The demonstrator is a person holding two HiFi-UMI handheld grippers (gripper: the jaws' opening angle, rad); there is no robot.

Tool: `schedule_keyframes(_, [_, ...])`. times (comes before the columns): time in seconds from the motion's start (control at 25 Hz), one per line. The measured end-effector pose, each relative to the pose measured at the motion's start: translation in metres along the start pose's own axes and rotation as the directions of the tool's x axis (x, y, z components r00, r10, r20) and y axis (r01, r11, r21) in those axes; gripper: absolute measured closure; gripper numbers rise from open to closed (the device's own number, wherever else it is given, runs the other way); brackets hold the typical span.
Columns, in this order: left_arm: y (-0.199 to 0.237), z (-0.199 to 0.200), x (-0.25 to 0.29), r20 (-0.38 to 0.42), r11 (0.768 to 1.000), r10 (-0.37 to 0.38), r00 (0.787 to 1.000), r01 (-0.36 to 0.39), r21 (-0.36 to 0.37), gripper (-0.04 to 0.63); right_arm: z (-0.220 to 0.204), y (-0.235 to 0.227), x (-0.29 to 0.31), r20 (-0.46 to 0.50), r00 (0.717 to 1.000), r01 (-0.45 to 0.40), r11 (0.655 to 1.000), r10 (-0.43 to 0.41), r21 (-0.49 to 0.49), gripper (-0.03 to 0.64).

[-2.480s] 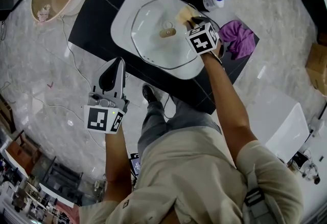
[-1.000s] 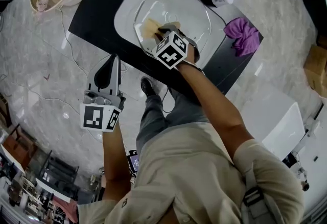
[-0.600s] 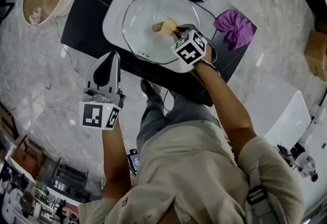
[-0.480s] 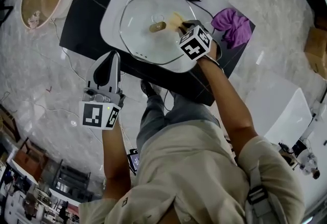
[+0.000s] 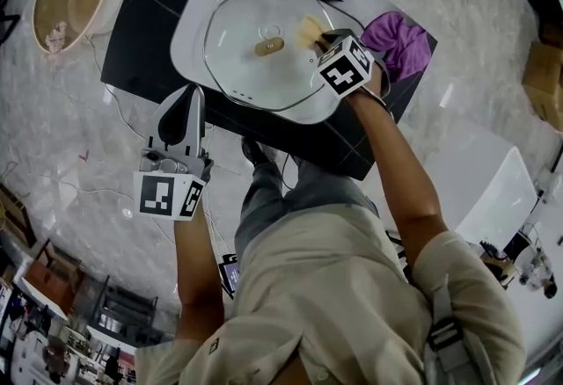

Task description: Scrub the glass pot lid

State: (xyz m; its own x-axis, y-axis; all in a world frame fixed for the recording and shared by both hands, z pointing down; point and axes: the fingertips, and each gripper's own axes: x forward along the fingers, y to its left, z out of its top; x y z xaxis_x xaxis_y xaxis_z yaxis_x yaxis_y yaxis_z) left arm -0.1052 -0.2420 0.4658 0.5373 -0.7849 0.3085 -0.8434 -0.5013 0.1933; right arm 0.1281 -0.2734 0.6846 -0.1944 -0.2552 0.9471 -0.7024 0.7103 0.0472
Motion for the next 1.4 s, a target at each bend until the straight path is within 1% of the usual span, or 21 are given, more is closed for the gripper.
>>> schedule_keyframes(0.16, [0.005, -0.004, -0.005, 0.000, 1.000, 0.007, 1.000, -0.007, -0.012, 0.580, -0.003, 0.009, 0.001, -0.022, 1.000, -0.010, 1.000, 0.010, -0.013, 0.537])
schedule_keyframes(0.28, [0.011, -0.008, -0.011, 0.005, 1.000, 0.016, 1.000, -0.016, -0.022, 0.580, -0.004, 0.025, 0.003, -0.040, 0.999, -0.036, 0.999, 0.035, -0.032, 0.537])
schedule_keyframes(0.44, [0.022, -0.013, -0.023, 0.014, 0.998, 0.039, 0.999, -0.039, -0.040, 0.581, 0.000, 0.063, 0.007, -0.068, 0.993, -0.099, 0.993, 0.094, -0.070, 0.537])
schedule_keyframes(0.56, [0.030, -0.018, -0.034, 0.018, 0.997, 0.061, 0.998, -0.059, -0.056, 0.580, 0.009, 0.099, 0.010, -0.078, 0.986, -0.153, 0.981, 0.144, -0.117, 0.537])
schedule_keyframes(0.68, [0.039, -0.022, -0.045, 0.022, 0.994, 0.080, 0.997, -0.079, -0.070, 0.581, 0.023, 0.136, 0.014, -0.077, 0.978, -0.204, 0.965, 0.194, -0.167, 0.537])
schedule_keyframes(0.88, [0.049, -0.027, -0.063, 0.023, 0.991, 0.109, 0.994, -0.106, -0.087, 0.581, 0.047, 0.182, 0.012, -0.052, 0.963, -0.268, 0.942, 0.263, -0.204, 0.537])
schedule_keyframes(1.04, [0.055, -0.031, -0.070, 0.025, 0.988, 0.121, 0.992, -0.118, -0.095, 0.581, 0.051, 0.194, 0.010, -0.048, 0.961, -0.275, 0.935, 0.272, -0.222, 0.537])
schedule_keyframes(1.4, [0.053, -0.031, -0.069, 0.026, 0.990, 0.109, 0.994, -0.106, -0.094, 0.581, 0.041, 0.189, 0.007, -0.056, 0.962, -0.273, 0.941, 0.267, -0.201, 0.537])
